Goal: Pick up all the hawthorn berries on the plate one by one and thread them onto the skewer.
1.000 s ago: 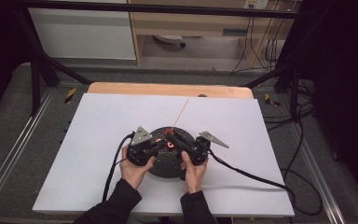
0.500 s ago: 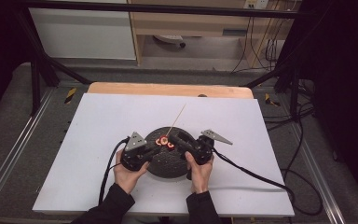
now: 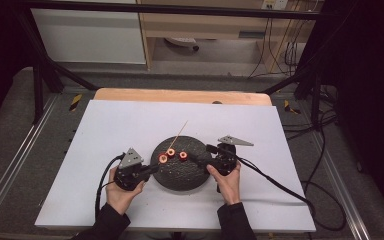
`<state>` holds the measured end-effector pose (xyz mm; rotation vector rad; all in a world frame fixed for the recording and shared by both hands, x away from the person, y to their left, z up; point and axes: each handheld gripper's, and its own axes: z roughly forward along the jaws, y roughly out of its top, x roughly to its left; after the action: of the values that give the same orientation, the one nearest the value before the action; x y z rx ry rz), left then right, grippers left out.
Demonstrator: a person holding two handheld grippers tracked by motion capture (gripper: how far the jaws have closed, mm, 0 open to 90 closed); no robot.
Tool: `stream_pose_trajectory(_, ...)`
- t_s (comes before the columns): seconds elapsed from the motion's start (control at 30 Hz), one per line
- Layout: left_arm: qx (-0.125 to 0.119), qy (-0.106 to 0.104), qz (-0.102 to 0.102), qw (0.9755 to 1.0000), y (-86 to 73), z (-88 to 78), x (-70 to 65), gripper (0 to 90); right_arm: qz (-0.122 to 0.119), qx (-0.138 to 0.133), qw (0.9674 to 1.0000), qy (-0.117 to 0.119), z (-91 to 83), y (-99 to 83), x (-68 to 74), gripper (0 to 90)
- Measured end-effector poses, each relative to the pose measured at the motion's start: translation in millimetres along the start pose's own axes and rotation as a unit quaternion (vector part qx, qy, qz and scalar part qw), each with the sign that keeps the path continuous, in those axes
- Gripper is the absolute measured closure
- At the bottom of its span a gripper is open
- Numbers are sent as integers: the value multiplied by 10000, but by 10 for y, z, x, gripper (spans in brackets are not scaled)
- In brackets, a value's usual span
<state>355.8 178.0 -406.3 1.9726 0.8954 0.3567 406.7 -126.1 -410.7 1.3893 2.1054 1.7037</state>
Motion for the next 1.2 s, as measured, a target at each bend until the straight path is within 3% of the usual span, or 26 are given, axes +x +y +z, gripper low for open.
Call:
stream_pose_trajectory(0.27,76,54,-16,10000,-121,-177,107,888,-409,519,9977,-167,-44,11,-28,30)
stream_pose_trajectory(0.6,169,68,-111,9998,-304,-317,238,888,-748,1048,9912,-318,-34,125,-8,37)
stream_pose_trajectory(0.87,241,31,-145,9996,-449,-380,300,888,-1147,1613,9794,-404,137,282,114,46)
stream_pose_trajectory(1.1,297,47,-145,9994,-517,-413,324,887,-1251,2048,9690,-588,322,355,150,60)
stream_pose_trajectory(1.2,310,57,-150,9994,-538,-423,329,887,-1333,2267,9624,-678,391,379,168,69)
